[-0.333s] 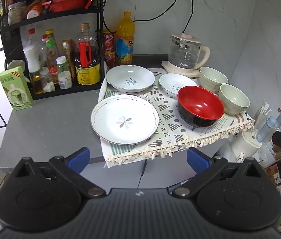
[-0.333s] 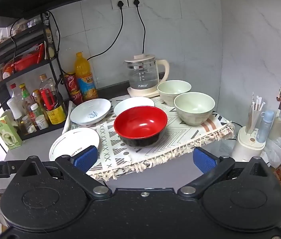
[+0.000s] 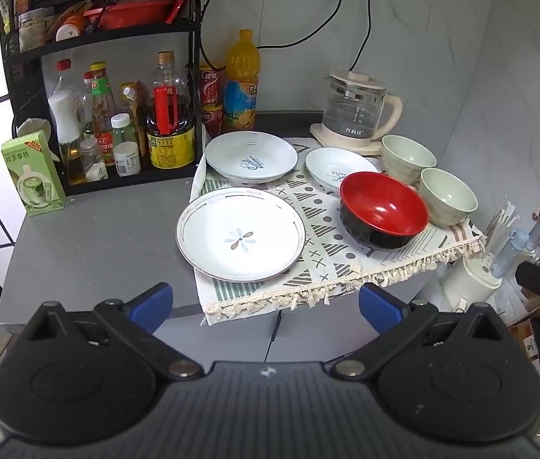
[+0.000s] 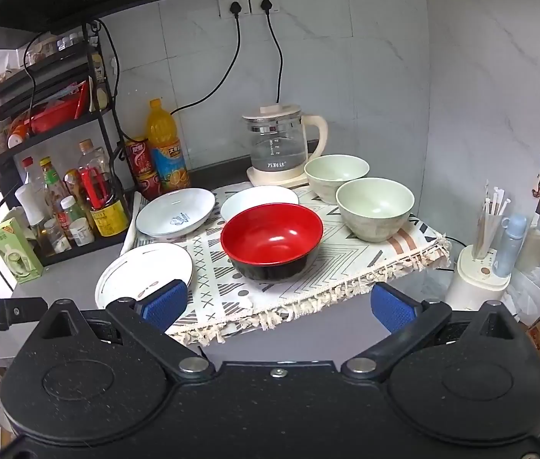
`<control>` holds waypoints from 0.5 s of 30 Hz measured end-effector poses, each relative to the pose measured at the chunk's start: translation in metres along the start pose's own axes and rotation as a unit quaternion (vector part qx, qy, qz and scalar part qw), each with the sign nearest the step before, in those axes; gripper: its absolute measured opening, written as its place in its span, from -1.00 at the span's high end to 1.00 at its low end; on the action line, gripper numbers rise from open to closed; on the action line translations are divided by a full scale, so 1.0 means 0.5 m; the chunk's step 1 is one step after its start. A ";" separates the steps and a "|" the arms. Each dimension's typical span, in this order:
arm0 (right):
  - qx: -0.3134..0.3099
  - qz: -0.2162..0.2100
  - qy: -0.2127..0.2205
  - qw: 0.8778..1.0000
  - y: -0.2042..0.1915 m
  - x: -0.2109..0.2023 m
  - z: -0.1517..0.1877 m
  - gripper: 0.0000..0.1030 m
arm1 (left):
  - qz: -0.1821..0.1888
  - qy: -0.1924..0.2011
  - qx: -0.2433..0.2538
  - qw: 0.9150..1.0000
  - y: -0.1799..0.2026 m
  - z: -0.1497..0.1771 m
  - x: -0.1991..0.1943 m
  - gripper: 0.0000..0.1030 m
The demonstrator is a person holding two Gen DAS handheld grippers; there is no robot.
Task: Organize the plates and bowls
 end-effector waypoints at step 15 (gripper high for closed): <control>-0.003 -0.006 0.000 1.000 0.004 -0.009 -0.004 -1.00 | -0.004 -0.007 -0.012 1.000 0.005 0.015 0.006 -0.99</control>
Point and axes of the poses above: each gripper's, at about its wrist camera, not at the fingertips, and x roughly the way its jaws point, y to its right, z to its underside, the point moved 2 cm from there along x, roughly the way its jaws point, and after that the axes turned 1 degree about -y, right-handed, at the moved point
